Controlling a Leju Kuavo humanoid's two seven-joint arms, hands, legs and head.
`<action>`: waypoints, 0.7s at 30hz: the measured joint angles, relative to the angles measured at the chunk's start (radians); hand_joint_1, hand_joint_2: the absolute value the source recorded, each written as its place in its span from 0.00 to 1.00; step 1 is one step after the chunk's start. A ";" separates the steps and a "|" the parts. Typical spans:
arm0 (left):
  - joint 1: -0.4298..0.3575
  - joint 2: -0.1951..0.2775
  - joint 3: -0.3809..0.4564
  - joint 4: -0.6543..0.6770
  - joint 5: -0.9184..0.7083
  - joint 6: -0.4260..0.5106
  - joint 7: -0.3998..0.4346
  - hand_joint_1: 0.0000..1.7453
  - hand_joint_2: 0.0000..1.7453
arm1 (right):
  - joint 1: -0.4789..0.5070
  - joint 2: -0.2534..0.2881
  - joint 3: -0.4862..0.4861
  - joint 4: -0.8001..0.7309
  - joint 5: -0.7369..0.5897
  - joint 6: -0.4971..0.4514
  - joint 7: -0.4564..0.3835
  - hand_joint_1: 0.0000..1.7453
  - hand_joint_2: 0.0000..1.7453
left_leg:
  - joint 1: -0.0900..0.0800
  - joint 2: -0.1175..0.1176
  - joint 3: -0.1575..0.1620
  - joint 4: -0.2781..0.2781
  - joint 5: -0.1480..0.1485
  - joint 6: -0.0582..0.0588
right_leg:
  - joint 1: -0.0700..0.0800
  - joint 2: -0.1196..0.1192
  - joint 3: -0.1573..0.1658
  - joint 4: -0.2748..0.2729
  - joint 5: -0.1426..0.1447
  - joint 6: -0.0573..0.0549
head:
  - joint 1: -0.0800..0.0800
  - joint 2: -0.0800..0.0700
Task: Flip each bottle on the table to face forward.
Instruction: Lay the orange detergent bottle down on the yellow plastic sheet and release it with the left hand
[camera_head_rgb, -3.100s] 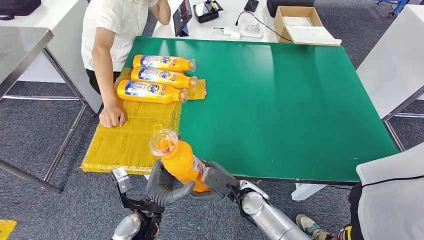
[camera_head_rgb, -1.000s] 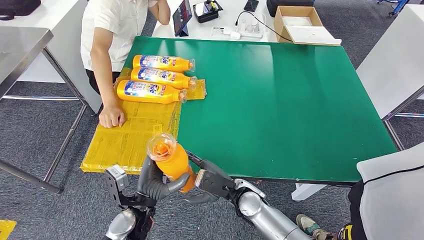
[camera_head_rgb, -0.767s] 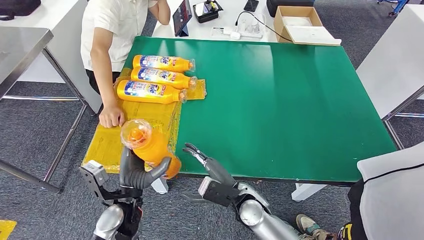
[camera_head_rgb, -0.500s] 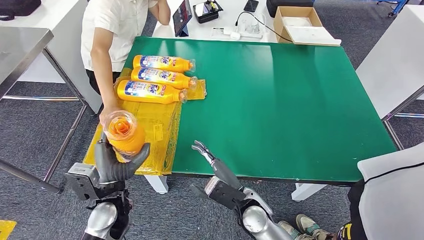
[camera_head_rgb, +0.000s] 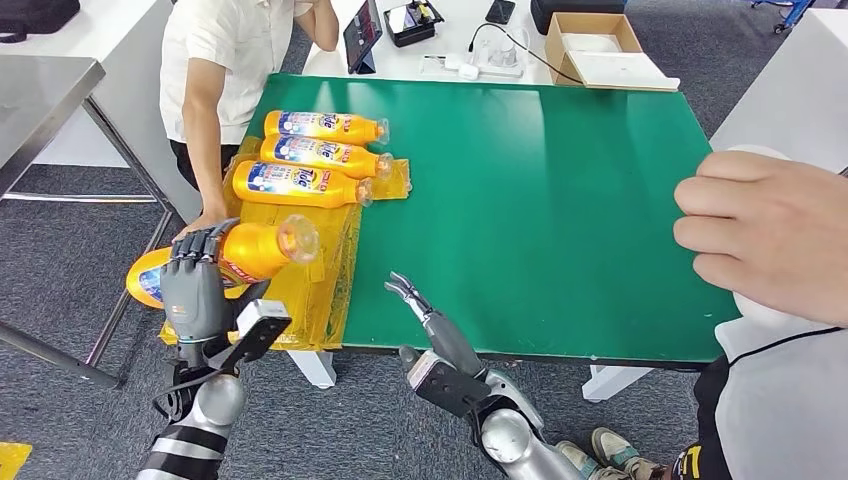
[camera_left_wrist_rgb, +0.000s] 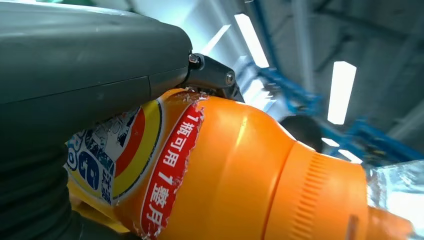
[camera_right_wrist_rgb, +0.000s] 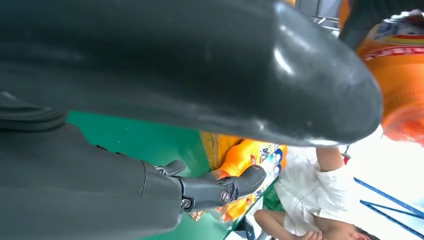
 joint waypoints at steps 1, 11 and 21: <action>-0.008 0.000 0.010 0.019 0.002 0.001 0.001 1.00 1.00 | 0.000 0.001 0.000 0.000 0.000 0.000 -0.001 0.00 0.00 | 0.000 0.000 0.000 0.000 0.000 0.000 | 0.000 0.000 0.000 0.000 0.000 0.000 | 0.000 0.000; -0.125 0.024 0.002 0.254 -0.156 -0.004 0.138 1.00 1.00 | -0.015 0.005 0.011 0.003 -0.027 0.041 -0.015 0.00 0.00 | 0.000 -0.001 -0.001 0.000 0.001 0.000 | 0.000 0.000 0.000 0.000 0.000 0.000 | 0.000 0.000; -0.367 0.066 -0.076 0.639 -0.148 -0.264 0.166 1.00 1.00 | -0.066 0.028 0.054 0.028 -0.067 0.121 -0.024 0.00 0.00 | 0.000 -0.001 -0.001 0.000 0.003 -0.002 | 0.000 0.000 0.000 0.001 0.001 0.000 | 0.000 0.000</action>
